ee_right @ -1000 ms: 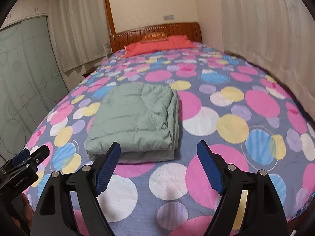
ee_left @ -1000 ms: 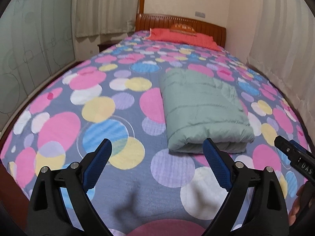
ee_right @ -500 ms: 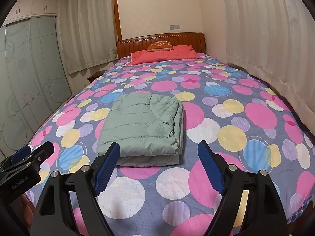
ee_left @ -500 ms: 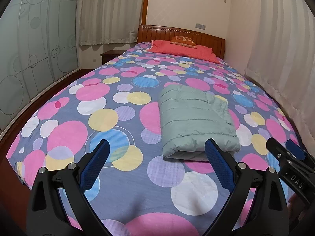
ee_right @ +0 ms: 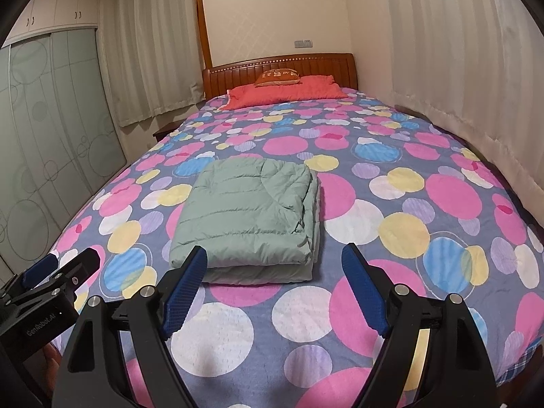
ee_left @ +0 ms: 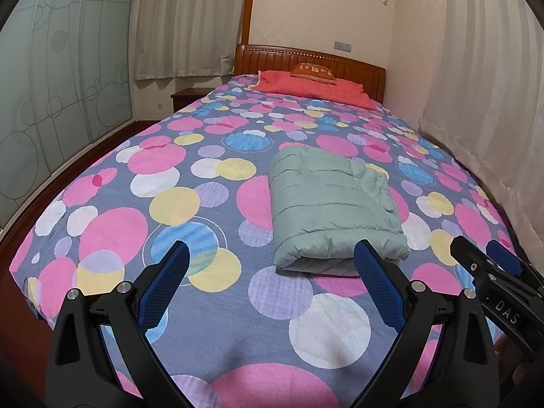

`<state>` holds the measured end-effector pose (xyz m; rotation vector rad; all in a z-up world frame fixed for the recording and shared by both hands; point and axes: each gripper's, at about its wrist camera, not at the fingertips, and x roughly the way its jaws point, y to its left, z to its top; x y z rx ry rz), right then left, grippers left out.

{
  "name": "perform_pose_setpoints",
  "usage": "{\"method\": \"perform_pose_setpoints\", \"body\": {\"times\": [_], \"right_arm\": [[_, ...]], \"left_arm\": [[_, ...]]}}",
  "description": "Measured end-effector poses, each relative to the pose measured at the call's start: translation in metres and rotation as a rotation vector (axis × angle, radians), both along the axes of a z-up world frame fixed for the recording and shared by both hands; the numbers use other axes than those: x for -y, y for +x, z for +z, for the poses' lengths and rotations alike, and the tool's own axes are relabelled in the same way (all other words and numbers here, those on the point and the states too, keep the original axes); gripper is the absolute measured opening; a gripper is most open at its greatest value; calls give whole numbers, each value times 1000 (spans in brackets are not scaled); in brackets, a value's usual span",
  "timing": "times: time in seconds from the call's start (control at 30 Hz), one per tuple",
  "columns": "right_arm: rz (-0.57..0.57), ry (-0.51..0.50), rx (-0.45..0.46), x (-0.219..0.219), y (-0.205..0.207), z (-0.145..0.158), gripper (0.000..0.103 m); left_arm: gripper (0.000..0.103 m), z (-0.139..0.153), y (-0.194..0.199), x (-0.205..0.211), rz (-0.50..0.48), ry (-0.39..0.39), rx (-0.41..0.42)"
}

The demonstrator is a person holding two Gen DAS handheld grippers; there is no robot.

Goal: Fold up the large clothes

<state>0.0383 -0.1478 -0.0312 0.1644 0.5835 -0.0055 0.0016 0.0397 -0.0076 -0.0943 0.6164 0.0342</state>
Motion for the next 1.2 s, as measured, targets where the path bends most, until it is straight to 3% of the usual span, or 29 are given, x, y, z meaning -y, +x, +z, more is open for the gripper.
{"method": "perform_pose_setpoints", "body": {"times": [1.2], "right_arm": [[0,-2,-6,-4,-1,-2,80]], "left_arm": [[97,-13,3,6,-12,-12,-13]]}}
